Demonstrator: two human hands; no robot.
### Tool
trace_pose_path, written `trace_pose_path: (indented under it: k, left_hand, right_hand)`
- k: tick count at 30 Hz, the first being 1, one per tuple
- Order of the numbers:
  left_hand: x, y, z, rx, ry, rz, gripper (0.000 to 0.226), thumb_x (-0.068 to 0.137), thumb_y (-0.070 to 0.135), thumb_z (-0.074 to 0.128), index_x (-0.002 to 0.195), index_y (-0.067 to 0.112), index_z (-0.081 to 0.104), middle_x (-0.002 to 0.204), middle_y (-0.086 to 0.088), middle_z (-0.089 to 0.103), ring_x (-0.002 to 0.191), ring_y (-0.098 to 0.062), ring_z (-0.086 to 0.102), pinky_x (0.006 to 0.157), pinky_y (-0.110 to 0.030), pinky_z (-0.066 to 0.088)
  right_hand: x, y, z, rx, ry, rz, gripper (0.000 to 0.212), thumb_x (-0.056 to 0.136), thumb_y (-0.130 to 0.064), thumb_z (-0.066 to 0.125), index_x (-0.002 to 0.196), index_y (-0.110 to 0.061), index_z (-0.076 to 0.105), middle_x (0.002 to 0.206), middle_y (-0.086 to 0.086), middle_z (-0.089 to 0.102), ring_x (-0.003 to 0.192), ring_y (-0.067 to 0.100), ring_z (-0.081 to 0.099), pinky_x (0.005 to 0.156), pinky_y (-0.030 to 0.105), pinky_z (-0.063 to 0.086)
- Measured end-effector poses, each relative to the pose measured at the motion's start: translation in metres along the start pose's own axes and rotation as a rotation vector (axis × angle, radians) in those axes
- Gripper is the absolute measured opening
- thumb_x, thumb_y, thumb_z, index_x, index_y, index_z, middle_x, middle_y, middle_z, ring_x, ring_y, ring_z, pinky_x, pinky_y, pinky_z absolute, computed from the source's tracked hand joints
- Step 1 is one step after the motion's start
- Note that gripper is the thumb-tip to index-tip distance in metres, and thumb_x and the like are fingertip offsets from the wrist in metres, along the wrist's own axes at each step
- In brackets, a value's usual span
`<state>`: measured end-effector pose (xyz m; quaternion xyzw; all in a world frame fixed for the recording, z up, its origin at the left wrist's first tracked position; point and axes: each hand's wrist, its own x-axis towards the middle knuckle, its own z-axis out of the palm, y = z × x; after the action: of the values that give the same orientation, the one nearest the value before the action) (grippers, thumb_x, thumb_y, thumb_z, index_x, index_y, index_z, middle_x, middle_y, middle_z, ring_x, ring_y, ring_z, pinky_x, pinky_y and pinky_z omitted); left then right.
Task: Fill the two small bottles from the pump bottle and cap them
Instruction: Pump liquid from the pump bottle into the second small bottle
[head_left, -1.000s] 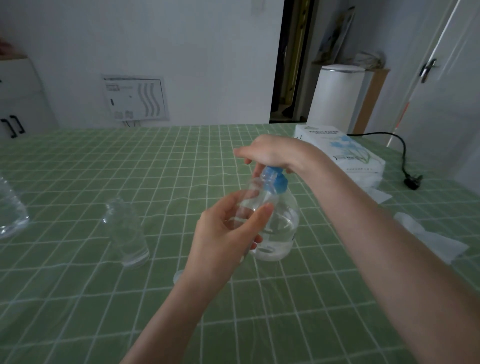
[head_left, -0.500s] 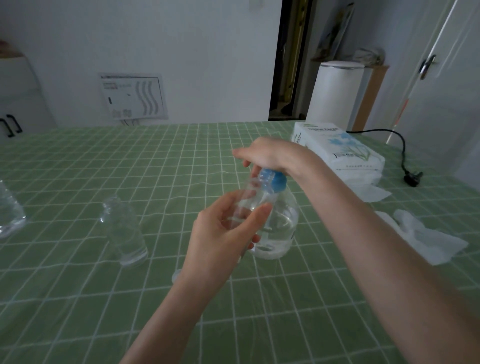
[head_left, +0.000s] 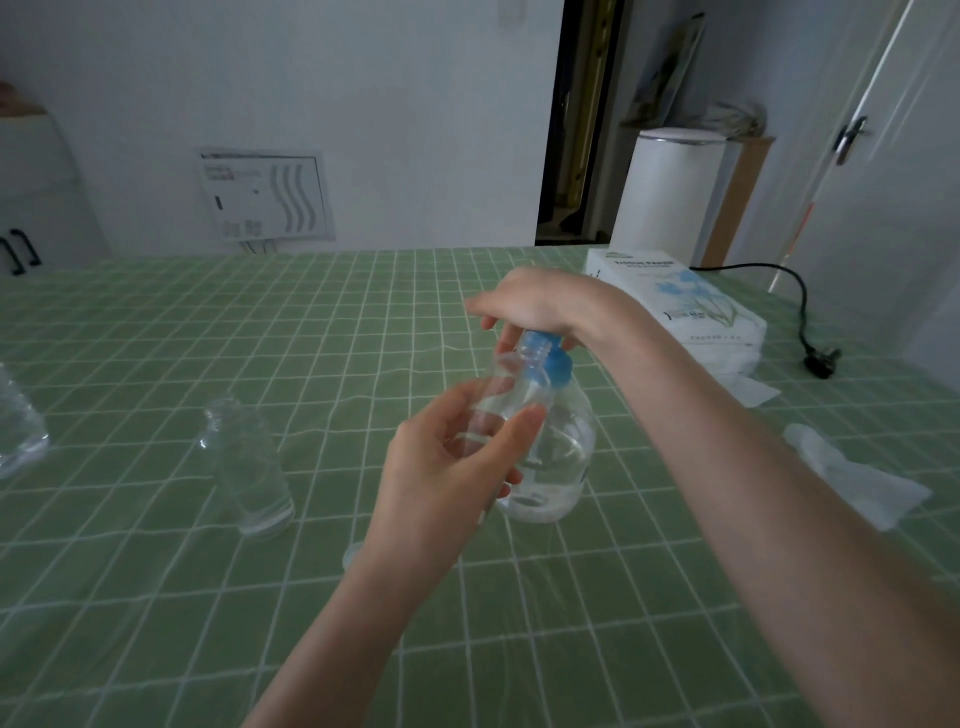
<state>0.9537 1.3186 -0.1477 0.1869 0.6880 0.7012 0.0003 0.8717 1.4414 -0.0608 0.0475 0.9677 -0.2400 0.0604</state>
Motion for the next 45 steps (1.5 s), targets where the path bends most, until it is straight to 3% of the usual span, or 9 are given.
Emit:
trace_pose_path:
  k: [5, 9, 15, 19, 21, 25, 31, 40, 45]
  left_hand:
    - [-0.0019, -0.0021, -0.0003, 0.010, -0.011, -0.021, 0.031, 0.060, 0.050, 0.066, 0.088, 0.037, 0.067, 0.071, 0.004, 0.071, 0.055, -0.011, 0.065, 0.059, -0.039, 0.056]
    - [-0.0010, -0.0033, -0.0008, 0.015, -0.007, -0.020, 0.031, 0.060, 0.050, 0.066, 0.089, 0.038, 0.066, 0.071, 0.003, 0.071, 0.056, -0.011, 0.065, 0.060, -0.040, 0.057]
    - [0.0021, -0.0014, -0.0005, 0.004, 0.004, 0.013, 0.028, 0.061, 0.046, 0.067, 0.088, 0.038, 0.066, 0.069, 0.002, 0.071, 0.054, -0.012, 0.065, 0.054, -0.024, 0.055]
    - [0.0018, -0.0010, -0.0003, -0.006, -0.001, 0.011, 0.029, 0.061, 0.047, 0.067, 0.089, 0.036, 0.066, 0.072, 0.001, 0.072, 0.054, -0.012, 0.065, 0.054, -0.024, 0.055]
    - [0.0010, -0.0010, 0.0001, -0.010, -0.004, 0.006, 0.030, 0.061, 0.048, 0.066, 0.088, 0.037, 0.065, 0.073, 0.001, 0.072, 0.055, -0.012, 0.066, 0.055, -0.025, 0.055]
    - [-0.0007, -0.0017, -0.0001, -0.009, -0.002, 0.000, 0.031, 0.060, 0.049, 0.067, 0.089, 0.038, 0.066, 0.073, 0.000, 0.071, 0.055, -0.011, 0.065, 0.054, -0.026, 0.054]
    - [-0.0017, -0.0032, 0.0001, 0.018, 0.004, -0.010, 0.026, 0.061, 0.049, 0.066, 0.086, 0.039, 0.065, 0.072, 0.001, 0.072, 0.055, -0.012, 0.066, 0.056, -0.032, 0.056]
    - [-0.0006, 0.0014, -0.0001, 0.001, -0.015, 0.000, 0.029, 0.063, 0.047, 0.066, 0.090, 0.037, 0.066, 0.075, -0.004, 0.071, 0.055, -0.012, 0.064, 0.052, -0.023, 0.053]
    - [-0.0011, 0.0006, 0.0004, -0.005, -0.014, -0.002, 0.027, 0.062, 0.047, 0.067, 0.088, 0.038, 0.066, 0.074, -0.003, 0.071, 0.056, -0.013, 0.065, 0.056, -0.029, 0.056]
  right_hand:
    - [0.0016, 0.0047, 0.0068, 0.018, -0.015, 0.005, 0.041, 0.099, -0.036, 0.042, 0.120, -0.007, 0.062, 0.121, 0.012, 0.064, 0.113, 0.028, 0.056, 0.078, 0.034, 0.037]
    - [0.0026, 0.0061, 0.0077, 0.039, -0.008, -0.005, 0.044, 0.099, -0.037, 0.042, 0.125, -0.007, 0.059, 0.121, 0.012, 0.064, 0.113, 0.028, 0.057, 0.081, 0.034, 0.036]
    - [0.0021, 0.0031, 0.0008, 0.061, 0.068, -0.065, 0.045, 0.096, -0.035, 0.045, 0.121, -0.001, 0.061, 0.108, 0.017, 0.071, 0.109, 0.029, 0.063, 0.092, 0.038, 0.044]
    - [0.0034, 0.0022, 0.0006, 0.035, 0.027, -0.030, 0.041, 0.095, -0.034, 0.047, 0.119, -0.005, 0.062, 0.112, 0.013, 0.070, 0.104, 0.026, 0.063, 0.065, 0.029, 0.039]
    - [0.0020, 0.0017, 0.0005, 0.026, 0.018, -0.013, 0.039, 0.094, -0.032, 0.047, 0.118, -0.006, 0.064, 0.115, 0.012, 0.069, 0.101, 0.025, 0.063, 0.059, 0.026, 0.035]
    - [0.0011, 0.0024, 0.0023, 0.032, 0.010, -0.002, 0.038, 0.094, -0.030, 0.047, 0.119, -0.007, 0.064, 0.118, 0.012, 0.068, 0.107, 0.026, 0.062, 0.062, 0.027, 0.038]
    - [0.0013, 0.0053, 0.0079, 0.041, 0.003, 0.001, 0.037, 0.095, -0.029, 0.047, 0.118, -0.005, 0.064, 0.116, 0.014, 0.067, 0.111, 0.029, 0.060, 0.088, 0.037, 0.044]
    - [0.0017, 0.0018, -0.0016, 0.030, 0.014, -0.058, 0.041, 0.095, -0.033, 0.048, 0.119, -0.004, 0.063, 0.112, 0.014, 0.069, 0.088, 0.023, 0.060, 0.066, 0.028, 0.040]
    - [0.0019, 0.0043, 0.0003, 0.050, 0.008, -0.053, 0.036, 0.096, -0.037, 0.046, 0.110, -0.010, 0.066, 0.110, 0.010, 0.068, 0.099, 0.025, 0.063, 0.061, 0.025, 0.040]
